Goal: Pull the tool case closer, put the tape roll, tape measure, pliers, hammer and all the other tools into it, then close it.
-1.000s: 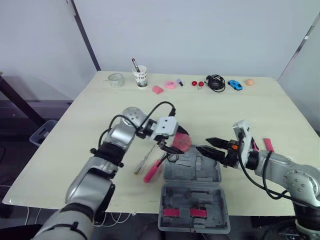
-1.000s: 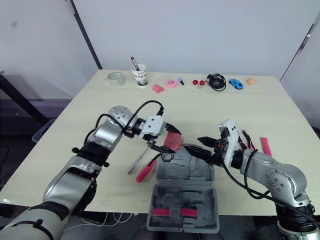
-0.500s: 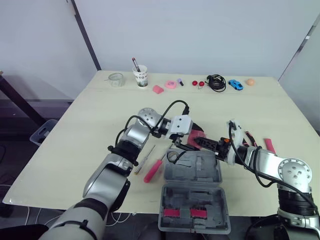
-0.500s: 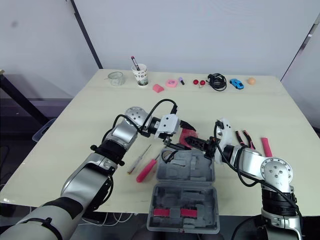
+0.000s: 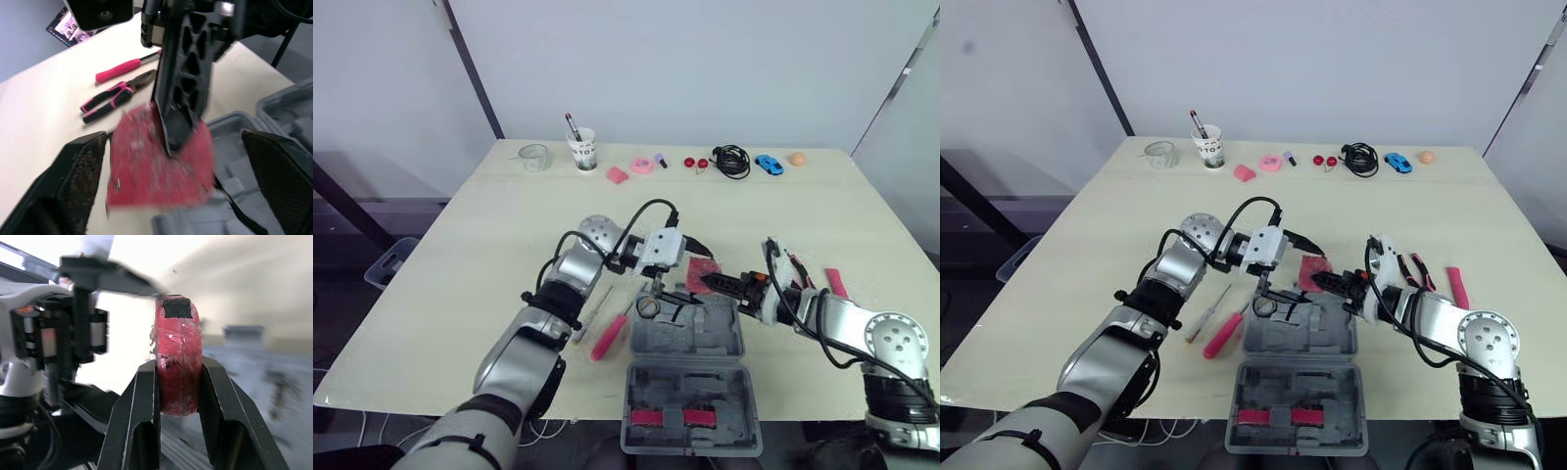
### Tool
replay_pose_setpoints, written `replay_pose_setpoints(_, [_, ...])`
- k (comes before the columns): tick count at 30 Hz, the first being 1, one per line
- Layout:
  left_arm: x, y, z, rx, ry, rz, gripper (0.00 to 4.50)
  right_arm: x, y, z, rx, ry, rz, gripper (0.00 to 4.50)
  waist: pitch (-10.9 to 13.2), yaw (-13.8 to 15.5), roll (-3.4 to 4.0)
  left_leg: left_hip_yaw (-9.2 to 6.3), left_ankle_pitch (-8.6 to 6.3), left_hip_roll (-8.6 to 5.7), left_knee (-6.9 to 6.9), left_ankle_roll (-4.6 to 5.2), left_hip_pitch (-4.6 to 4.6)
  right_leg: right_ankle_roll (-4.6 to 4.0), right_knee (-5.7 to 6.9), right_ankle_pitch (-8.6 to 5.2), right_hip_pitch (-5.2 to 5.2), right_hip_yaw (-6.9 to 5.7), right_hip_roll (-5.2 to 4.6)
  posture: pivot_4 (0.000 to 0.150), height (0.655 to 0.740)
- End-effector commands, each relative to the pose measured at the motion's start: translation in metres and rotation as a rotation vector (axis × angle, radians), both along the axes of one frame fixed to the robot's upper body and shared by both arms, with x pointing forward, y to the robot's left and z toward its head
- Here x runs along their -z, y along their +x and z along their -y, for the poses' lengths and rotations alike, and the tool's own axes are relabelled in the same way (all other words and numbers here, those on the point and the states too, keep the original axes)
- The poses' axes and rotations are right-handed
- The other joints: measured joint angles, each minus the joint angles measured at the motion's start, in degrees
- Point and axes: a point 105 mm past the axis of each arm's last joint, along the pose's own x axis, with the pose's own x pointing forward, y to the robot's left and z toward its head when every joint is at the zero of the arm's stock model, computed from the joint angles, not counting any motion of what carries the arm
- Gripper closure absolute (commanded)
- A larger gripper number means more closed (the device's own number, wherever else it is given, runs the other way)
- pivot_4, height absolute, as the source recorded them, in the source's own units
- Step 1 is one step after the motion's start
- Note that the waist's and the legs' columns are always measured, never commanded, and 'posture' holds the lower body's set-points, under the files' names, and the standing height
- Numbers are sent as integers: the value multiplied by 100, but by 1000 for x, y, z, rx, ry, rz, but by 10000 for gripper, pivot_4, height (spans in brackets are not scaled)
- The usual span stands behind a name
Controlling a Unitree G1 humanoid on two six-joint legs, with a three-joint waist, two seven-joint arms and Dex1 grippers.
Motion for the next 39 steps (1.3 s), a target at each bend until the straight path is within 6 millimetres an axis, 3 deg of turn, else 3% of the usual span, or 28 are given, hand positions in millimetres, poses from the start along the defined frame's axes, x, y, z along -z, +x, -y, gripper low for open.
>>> replay_pose_setpoints(1, [-19, -3, -7, 12, -58, 20, 0, -17, -4, 11, -11, 45, 49, 39941, 0, 1, 0, -1, 0, 0, 0, 0, 0, 0, 0, 0, 0, 0, 0, 1500, 7400])
replay_pose_setpoints(7, [-12, -31, -49, 35, -25, -91, 0, -2, -22, 76, 60, -17, -45, 39942, -2, 4, 4, -13, 0, 0, -1, 0, -10, 1, -6, 0, -4, 8, 0, 1500, 7400])
replay_pose_setpoints(12, [-12, -54, -68, 1, -20, -159, 0, 12, -41, 98, 31, -13, -143, 39942, -1, 9, 3, -32, -1, 2, 0, 1, -10, 1, -5, 0, -3, 4, 1, 1500, 7400])
replay_pose_setpoints(20, [-12, -80, -90, -71, -2, -208, 0, 44, -56, 102, 18, 7, -267, 39942, -1, 11, 3, -30, -1, 2, -1, 1, 5, 0, -2, -1, 5, 12, 4, 1500, 7400])
replay_pose_setpoints(27, [-8, -101, -95, -114, 1, -250, 0, 76, -53, 106, 74, -39, -340, 39942, 0, 16, 5, -27, -1, 2, -3, 1, 10, 1, -4, -2, 7, 15, 5, 1500, 7400])
replay_pose_setpoints(32, [-8, -103, -93, -126, -14, -255, 0, 85, -59, 121, 79, -116, -369, 39942, 0, 34, 5, -21, -1, 1, -2, 1, 11, 1, -4, -2, 7, 19, 4, 1500, 7400])
replay_pose_setpoints(39, [-8, -105, -92, -115, -18, -263, 0, 78, -51, 111, 50, -92, -316, 39942, 0, 15, 5, -13, -1, 1, -3, 1, 17, 1, -3, -2, 9, 22, 8, 1500, 7400])
